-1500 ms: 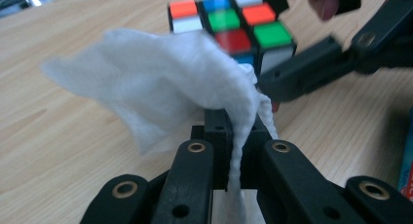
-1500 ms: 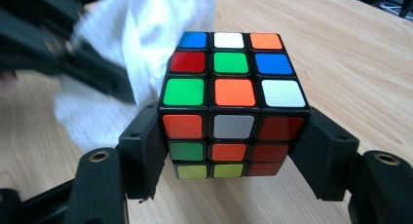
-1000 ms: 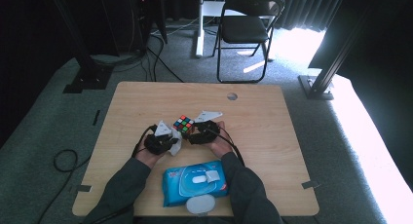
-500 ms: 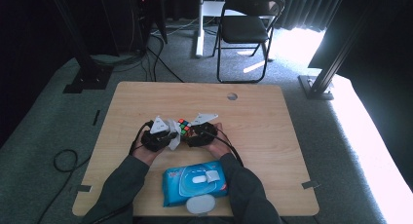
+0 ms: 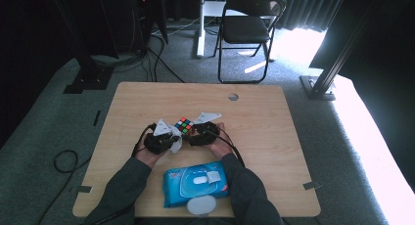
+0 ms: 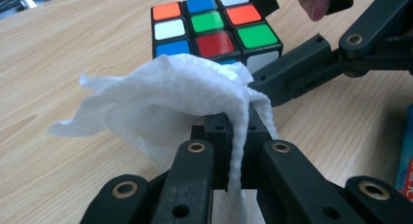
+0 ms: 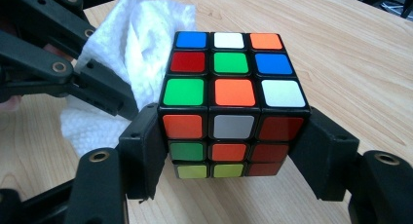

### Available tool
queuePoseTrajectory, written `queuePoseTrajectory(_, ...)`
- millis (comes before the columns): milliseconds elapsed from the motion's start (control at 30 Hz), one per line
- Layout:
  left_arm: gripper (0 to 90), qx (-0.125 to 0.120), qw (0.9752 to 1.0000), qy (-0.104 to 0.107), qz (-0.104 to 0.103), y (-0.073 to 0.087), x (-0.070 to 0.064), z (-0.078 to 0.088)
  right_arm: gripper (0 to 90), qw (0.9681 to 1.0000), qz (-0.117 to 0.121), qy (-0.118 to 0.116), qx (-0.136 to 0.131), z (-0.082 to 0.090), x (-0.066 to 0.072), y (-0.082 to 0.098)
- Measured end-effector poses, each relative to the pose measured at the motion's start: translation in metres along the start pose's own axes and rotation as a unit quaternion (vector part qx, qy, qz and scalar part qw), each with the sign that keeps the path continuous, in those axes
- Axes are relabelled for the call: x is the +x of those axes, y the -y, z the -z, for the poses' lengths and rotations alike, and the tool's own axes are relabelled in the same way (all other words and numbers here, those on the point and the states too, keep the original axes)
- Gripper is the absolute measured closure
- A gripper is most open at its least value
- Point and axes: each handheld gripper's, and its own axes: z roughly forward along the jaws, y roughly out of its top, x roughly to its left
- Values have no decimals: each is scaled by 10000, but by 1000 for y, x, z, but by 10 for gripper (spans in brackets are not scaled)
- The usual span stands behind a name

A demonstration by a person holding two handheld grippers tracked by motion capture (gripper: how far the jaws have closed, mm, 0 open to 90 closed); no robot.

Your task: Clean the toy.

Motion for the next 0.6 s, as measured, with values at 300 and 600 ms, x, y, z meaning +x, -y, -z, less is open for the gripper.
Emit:
queuePoseTrajectory(300, 868, 188, 9997, 73, -98, 3, -6, -10, 345, 9999, -121, 24, -102, 0, -1, -1)
queuePoseTrajectory(600, 868, 241, 9991, 219, -277, 1, -18, -16, 345, 9996, -209, 24, -170, 1, -3, -2)
